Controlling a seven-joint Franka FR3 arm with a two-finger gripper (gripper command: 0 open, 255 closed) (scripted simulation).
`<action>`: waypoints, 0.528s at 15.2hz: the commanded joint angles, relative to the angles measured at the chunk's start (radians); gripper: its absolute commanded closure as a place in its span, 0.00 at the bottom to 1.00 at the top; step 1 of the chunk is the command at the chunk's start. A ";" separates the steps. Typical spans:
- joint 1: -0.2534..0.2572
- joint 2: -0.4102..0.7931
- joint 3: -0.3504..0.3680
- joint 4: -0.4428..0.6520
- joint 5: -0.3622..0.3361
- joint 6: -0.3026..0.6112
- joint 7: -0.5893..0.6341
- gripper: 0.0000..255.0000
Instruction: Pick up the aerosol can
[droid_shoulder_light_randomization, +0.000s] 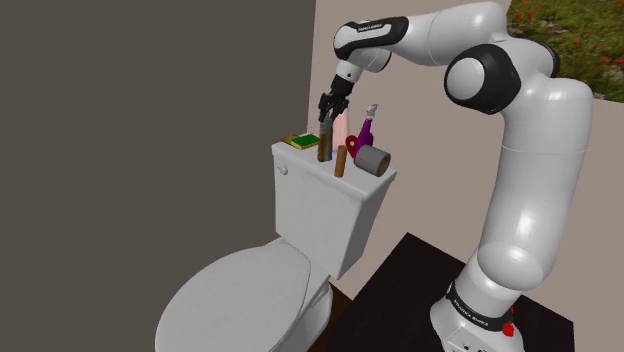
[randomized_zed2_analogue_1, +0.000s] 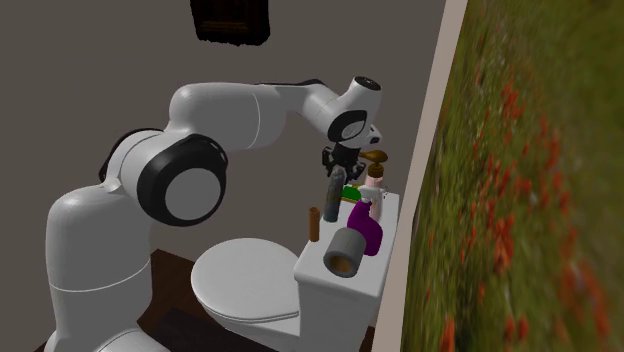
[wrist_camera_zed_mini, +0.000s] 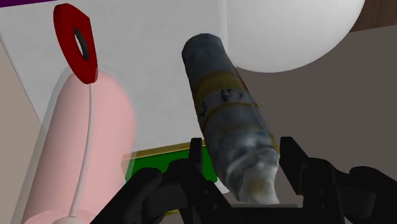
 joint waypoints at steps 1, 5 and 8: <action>-0.002 -0.003 -0.001 0.024 -0.004 -0.025 0.008 1.00; -0.006 -0.002 -0.003 0.078 -0.009 -0.076 0.024 1.00; -0.010 0.002 -0.005 0.122 -0.011 -0.115 0.036 1.00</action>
